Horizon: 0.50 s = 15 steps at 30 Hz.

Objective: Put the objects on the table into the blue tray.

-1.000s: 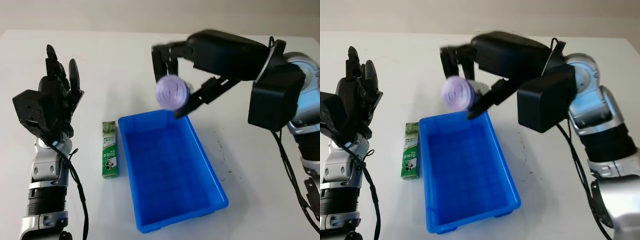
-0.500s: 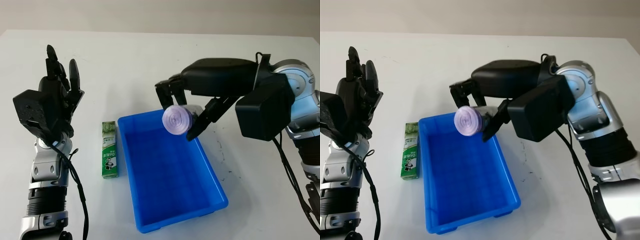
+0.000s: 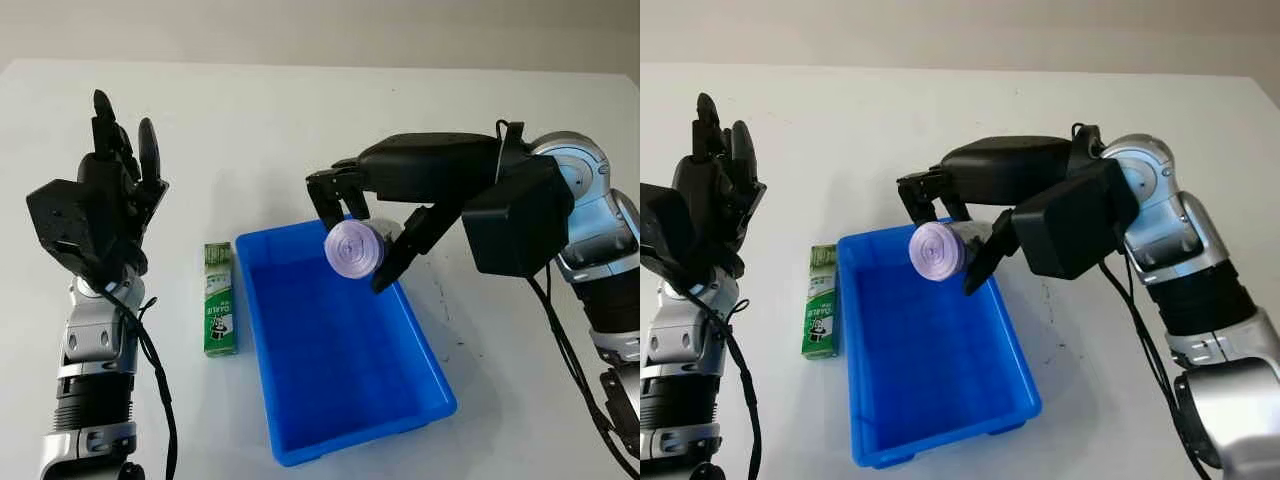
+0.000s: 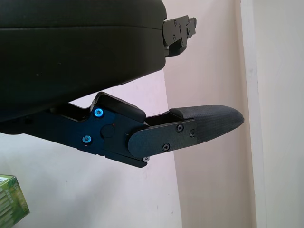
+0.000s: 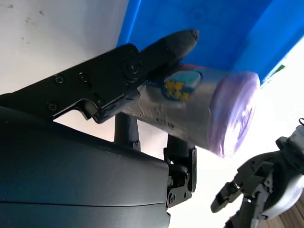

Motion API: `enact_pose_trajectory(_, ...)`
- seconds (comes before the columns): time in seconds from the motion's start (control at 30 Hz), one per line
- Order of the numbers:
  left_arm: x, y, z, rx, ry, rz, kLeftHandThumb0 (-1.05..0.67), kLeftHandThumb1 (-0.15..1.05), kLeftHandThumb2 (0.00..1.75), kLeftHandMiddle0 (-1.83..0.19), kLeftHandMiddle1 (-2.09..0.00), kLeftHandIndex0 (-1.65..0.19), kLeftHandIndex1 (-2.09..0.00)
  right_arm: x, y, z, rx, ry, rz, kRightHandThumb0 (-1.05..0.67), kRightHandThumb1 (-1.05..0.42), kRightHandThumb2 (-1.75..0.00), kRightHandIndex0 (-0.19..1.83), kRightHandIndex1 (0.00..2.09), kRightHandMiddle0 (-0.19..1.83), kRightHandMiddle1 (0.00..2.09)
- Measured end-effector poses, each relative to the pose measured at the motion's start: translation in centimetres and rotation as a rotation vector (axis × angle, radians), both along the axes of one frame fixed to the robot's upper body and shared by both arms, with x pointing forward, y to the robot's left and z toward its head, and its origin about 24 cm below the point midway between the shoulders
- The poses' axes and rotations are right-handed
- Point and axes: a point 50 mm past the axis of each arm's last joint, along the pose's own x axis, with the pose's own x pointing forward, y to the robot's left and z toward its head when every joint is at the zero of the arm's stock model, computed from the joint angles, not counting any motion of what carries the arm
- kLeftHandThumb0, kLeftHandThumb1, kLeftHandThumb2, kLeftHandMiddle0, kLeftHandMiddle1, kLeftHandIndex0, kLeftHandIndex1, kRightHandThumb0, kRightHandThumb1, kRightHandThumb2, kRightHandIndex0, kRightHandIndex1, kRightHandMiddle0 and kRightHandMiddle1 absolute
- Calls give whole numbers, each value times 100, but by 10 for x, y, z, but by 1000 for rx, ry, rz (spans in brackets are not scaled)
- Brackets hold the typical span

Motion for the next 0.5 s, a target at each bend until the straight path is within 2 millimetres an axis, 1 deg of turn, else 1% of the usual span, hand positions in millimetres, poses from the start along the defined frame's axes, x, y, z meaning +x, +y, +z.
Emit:
enact_pose_trajectory(0.07, 0, 0, 0, 5, 1, 3, -79, 105, 63, 18, -5, 19, 0, 0, 1, 1, 17, 1, 9, -55, -105, -7, 0, 189, -9, 191)
enact_pose_trajectory(0.17, 0, 0, 0, 6, 1, 3, -78, 105, 63, 19, -5, 19, 0, 0, 1, 2, 47, -5, 29, -59, -105, -6, -4, 169, -12, 167)
enact_pose_trajectory(0.23, 0, 0, 0, 7, 2, 3, -78, 105, 63, 18, -5, 19, 0, 0, 1, 1, 67, -1, 48, -63, -105, -6, -8, 147, -14, 138)
enact_pose_trajectory(0.27, 0, -1, 0, 7, 2, 4, -78, 105, 63, 18, -5, 19, 0, -1, 1, 0, 72, -3, 59, -65, -105, -6, -9, 131, -15, 123)
enact_pose_trajectory(0.3, 0, -1, 0, 7, 2, 5, -77, 105, 63, 18, -5, 19, -1, -1, 2, -1, 73, -4, 65, -70, -104, -6, -8, 96, -13, 92)
enact_pose_trajectory(0.4, 0, -1, 0, 9, 3, 7, -77, 105, 63, 18, -5, 19, -1, -2, 2, -1, 64, -11, 83, -77, -103, -5, -4, 33, -11, 39)
enact_pose_trajectory(0.47, 0, -2, 0, 13, 4, 7, -77, 105, 63, 18, -5, 19, -1, -3, 2, -2, 54, -16, 96, -79, -103, -5, -5, 18, -11, 26)
enact_pose_trajectory(0.5, 0, -2, 0, 15, 4, 7, -78, 105, 63, 18, -5, 19, -1, -3, 2, -2, 47, -13, 99, -80, -103, -5, -9, 12, -13, 21)
